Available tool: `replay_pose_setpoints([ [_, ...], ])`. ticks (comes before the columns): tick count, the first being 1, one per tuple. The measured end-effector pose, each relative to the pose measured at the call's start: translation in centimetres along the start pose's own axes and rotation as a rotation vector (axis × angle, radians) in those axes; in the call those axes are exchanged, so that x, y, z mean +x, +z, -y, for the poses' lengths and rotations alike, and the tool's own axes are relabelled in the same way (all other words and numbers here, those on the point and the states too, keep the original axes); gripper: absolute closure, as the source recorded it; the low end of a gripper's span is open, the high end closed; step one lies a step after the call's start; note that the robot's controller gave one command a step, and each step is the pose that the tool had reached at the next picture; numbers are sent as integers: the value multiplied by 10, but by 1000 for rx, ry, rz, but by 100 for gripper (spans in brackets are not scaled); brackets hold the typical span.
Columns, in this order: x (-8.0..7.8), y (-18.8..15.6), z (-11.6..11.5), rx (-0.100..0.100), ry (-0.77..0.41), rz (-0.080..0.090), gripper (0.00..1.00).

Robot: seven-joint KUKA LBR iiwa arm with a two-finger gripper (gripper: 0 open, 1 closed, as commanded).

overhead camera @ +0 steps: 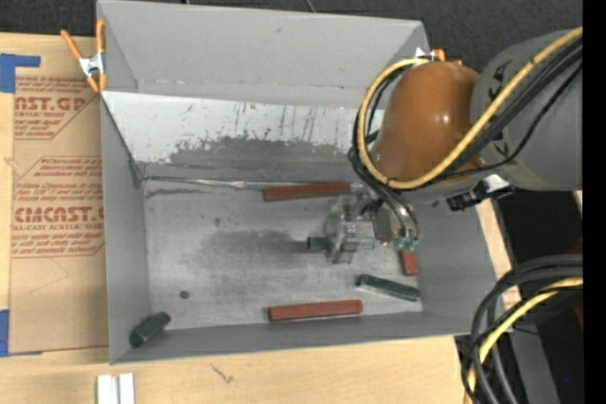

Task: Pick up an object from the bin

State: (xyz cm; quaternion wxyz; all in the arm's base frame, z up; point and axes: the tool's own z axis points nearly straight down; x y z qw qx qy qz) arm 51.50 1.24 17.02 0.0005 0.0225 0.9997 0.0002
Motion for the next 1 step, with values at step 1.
replay_pose_setpoints([
  [1, 18, -83, -12, -1, 9, 1, 100],
])
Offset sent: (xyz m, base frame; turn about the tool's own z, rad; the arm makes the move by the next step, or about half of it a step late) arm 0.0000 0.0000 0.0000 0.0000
